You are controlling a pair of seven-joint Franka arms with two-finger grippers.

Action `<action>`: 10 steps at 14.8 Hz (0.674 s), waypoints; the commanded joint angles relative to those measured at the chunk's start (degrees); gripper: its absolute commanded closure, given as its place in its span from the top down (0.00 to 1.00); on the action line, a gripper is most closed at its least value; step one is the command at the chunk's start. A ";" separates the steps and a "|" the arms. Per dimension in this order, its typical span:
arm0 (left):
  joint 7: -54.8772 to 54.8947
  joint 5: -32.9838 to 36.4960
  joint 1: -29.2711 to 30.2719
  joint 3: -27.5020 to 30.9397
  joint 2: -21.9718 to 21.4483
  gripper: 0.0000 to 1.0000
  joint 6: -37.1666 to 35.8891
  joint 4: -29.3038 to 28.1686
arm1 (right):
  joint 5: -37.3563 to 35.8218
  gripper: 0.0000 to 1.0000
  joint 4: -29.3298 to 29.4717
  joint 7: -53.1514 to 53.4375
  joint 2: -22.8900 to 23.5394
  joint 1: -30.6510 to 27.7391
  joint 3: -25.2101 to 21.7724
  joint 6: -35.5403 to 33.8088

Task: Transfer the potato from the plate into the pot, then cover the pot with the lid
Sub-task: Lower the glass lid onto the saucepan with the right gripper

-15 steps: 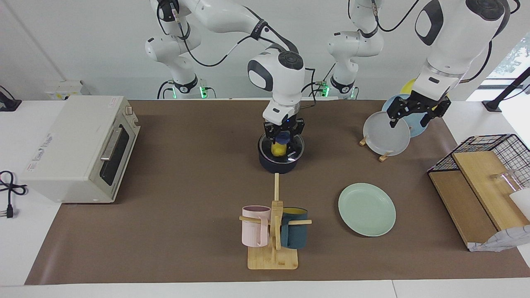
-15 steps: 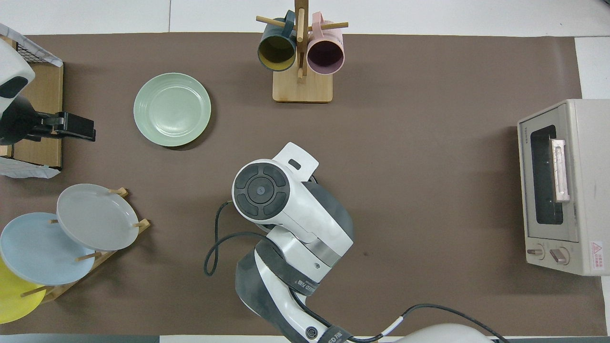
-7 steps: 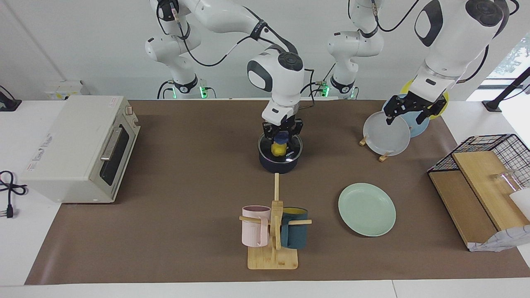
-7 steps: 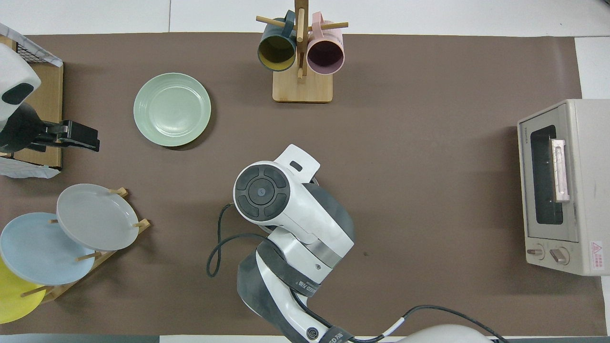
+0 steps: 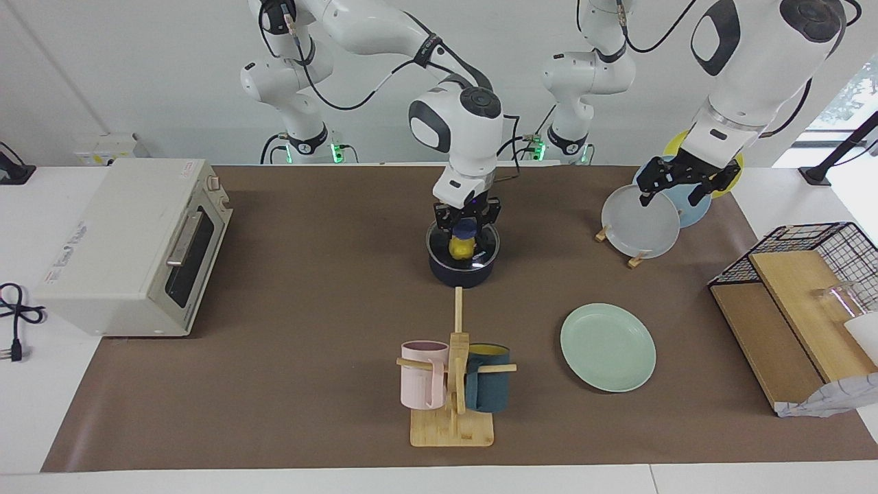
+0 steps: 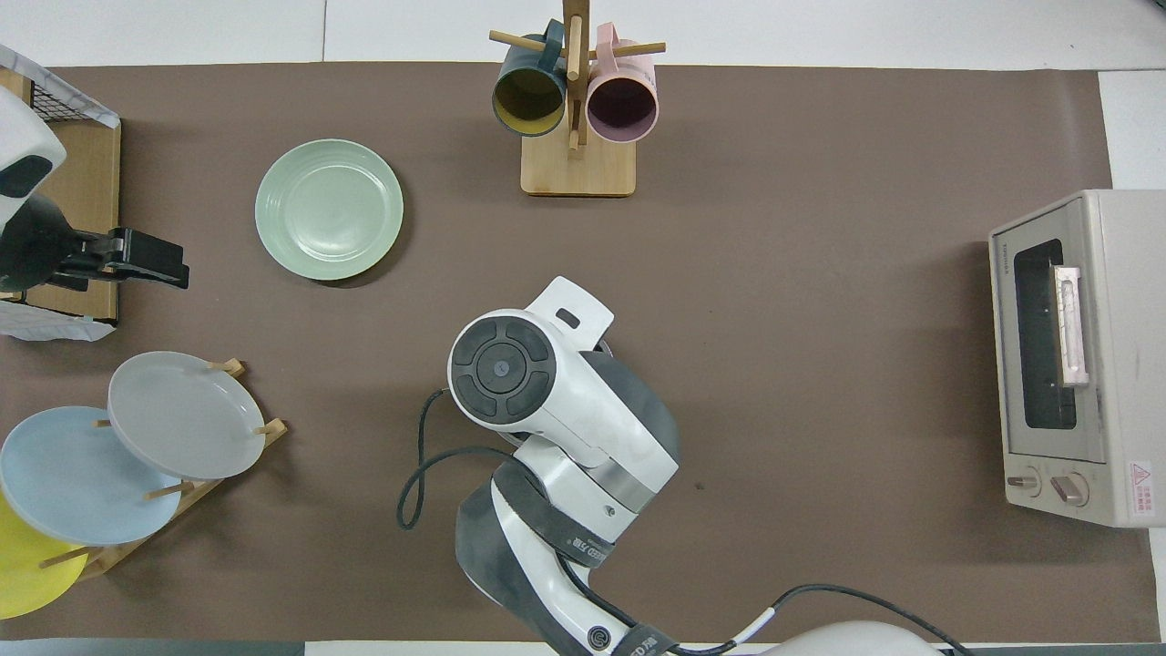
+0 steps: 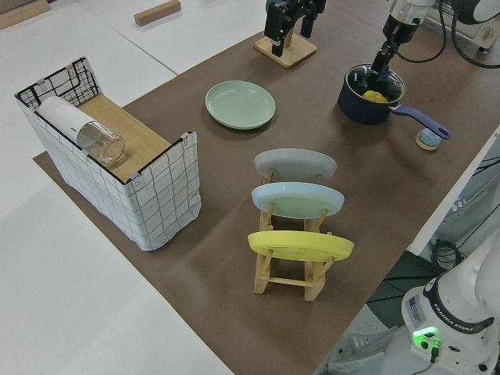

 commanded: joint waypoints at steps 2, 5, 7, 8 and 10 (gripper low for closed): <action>-0.04 -0.70 0.14 0.25 -0.93 1.00 -0.47 -0.35 | -0.24 1.00 -0.92 1.33 -1.82 -1.66 -0.02 1.22; 0.04 -0.70 0.14 0.25 -0.93 1.00 -0.21 -0.35 | -0.06 1.00 1.97 0.89 -4.10 -4.30 0.06 -2.11; 0.31 -0.61 0.23 0.25 -0.93 1.00 -0.12 -0.26 | 0.20 1.00 4.08 0.89 -4.90 -4.83 0.06 -5.28; 0.31 -0.53 0.23 0.25 -0.93 1.00 0.14 -0.35 | 0.12 1.00 4.96 0.89 -5.25 -4.83 0.06 -6.77; -0.13 -0.52 0.23 0.25 -0.93 1.00 0.23 -0.35 | -0.32 1.00 5.32 -0.07 -7.17 -5.27 -0.20 -10.28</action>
